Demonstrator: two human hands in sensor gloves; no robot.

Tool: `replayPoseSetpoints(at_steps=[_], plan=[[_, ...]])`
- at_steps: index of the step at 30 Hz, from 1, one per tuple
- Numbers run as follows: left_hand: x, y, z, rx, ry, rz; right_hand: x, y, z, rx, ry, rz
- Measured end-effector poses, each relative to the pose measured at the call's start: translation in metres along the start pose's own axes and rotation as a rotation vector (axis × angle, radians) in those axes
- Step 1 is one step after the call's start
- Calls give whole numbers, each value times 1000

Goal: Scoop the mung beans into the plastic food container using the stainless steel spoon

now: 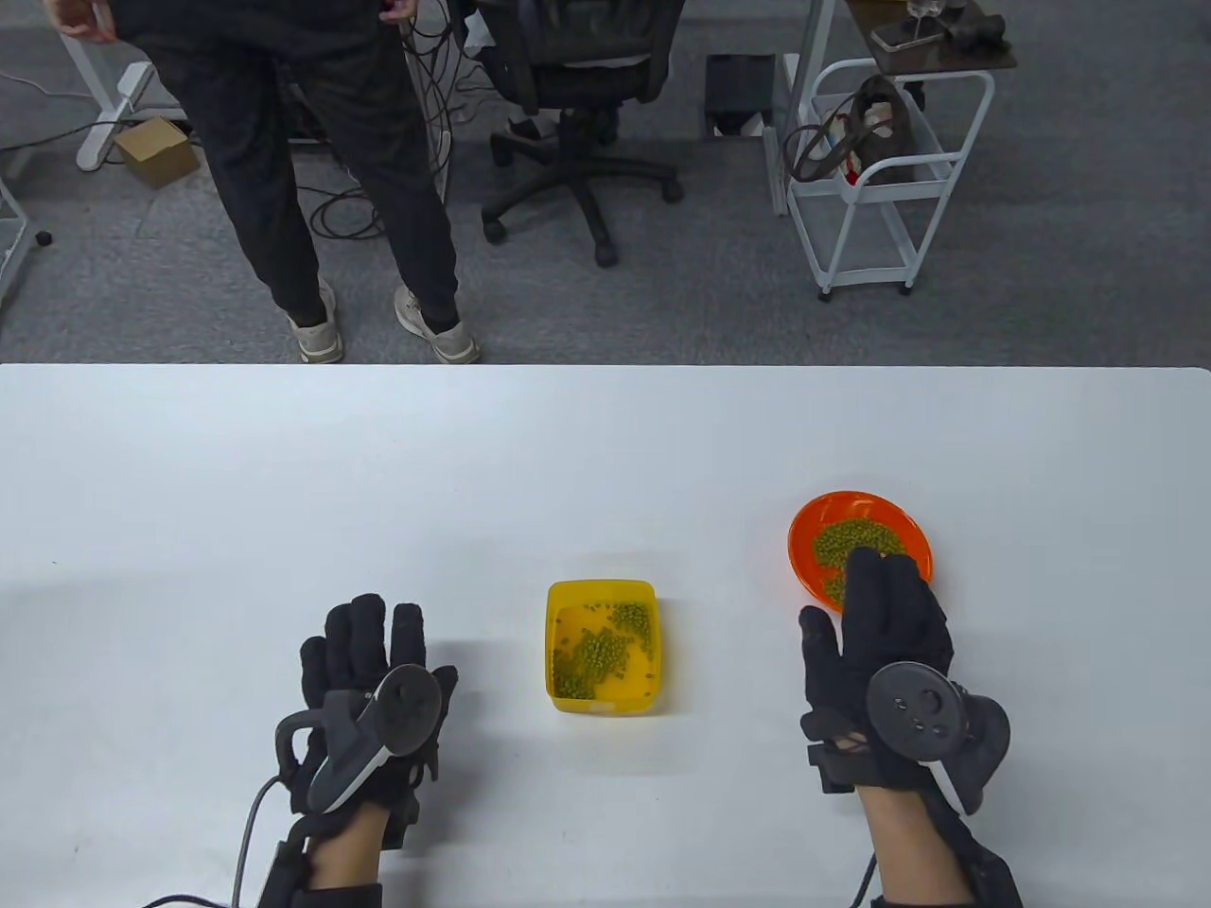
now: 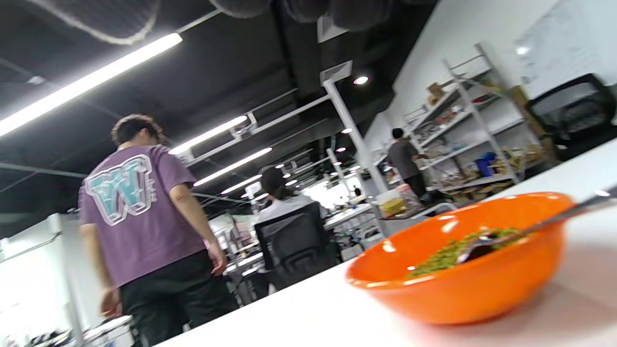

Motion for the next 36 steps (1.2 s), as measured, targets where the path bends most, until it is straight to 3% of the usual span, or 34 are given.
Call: replayPoseSetpoints(at_steps=[5, 10, 20, 36], plan=[[0, -1, 0, -3, -1, -1, 12, -15, 4, -83, -70, 52], [-1, -1, 0, -3, 1, 0, 31, -9, 4, -64, -186, 93], [-1, -1, 0, -4, 4, 5, 48, -5, 4, -57, -323, 166], [-1, 0, 0, -2, 8, 10, 52, -4, 3, -48, -355, 170]])
Point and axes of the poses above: the tracker on the back of each hand, its own y axis roughly to the little-finger side, its own z axis roughly from the fingertips to the wrist, x = y × z, the point moved 2 cm from there along -z, roughly from the wrist to the fingertips, and after that the axes turned 1 degree about x, right-handed, at the moved point
